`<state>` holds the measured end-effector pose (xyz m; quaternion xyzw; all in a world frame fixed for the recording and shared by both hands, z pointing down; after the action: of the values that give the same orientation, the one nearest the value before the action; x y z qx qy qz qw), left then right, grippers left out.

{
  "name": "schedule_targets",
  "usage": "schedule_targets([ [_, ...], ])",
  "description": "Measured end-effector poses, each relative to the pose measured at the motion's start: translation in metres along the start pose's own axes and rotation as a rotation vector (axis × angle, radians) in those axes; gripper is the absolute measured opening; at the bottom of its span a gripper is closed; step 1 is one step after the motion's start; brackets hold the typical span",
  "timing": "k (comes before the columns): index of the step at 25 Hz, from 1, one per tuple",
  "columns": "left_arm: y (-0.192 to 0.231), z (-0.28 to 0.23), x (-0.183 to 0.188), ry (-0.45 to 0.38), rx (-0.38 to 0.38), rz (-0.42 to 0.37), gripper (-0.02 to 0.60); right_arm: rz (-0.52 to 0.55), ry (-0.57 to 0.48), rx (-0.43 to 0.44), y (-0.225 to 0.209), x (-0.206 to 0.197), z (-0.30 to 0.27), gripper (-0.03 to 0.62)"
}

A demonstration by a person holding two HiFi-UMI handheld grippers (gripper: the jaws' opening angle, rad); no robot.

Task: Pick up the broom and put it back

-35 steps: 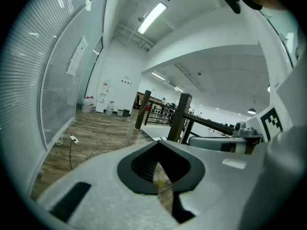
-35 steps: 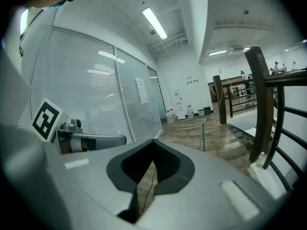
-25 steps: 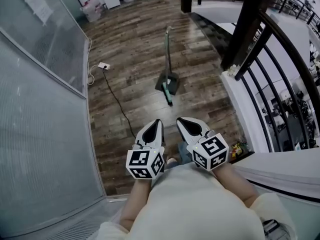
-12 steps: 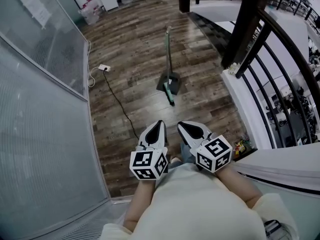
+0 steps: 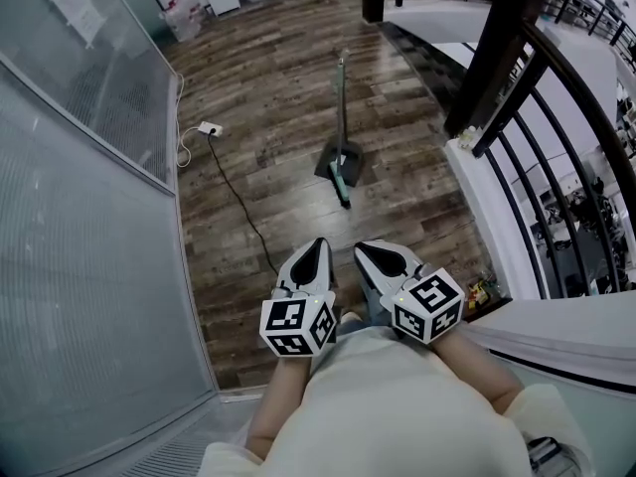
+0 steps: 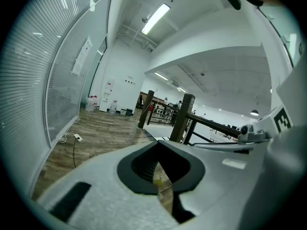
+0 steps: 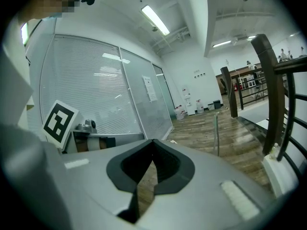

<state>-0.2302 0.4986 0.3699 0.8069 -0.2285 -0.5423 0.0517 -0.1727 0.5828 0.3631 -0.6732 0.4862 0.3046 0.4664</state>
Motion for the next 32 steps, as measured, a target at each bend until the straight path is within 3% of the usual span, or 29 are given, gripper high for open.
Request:
schedule_targets([
  [15,0.039,-0.059,0.048,-0.015,0.051,0.013,0.008,0.002,-0.018,0.035,-0.054,0.054,-0.059,0.005],
  [32,0.056,-0.162,0.114,-0.014,0.055,0.045,0.008,-0.006,0.007,0.046,-0.153,0.125,-0.109,0.005],
])
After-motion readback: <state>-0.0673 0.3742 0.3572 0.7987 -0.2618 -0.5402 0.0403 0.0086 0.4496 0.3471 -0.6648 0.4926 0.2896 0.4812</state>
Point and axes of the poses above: the fingertips, and each gripper's own axes: z backward along the fingers, y to its left, x out of its top, the point moved 4 cm from there along z, backward along the fingers, and after that the axes turned 7 degrees about y, right-handed, at the moved point
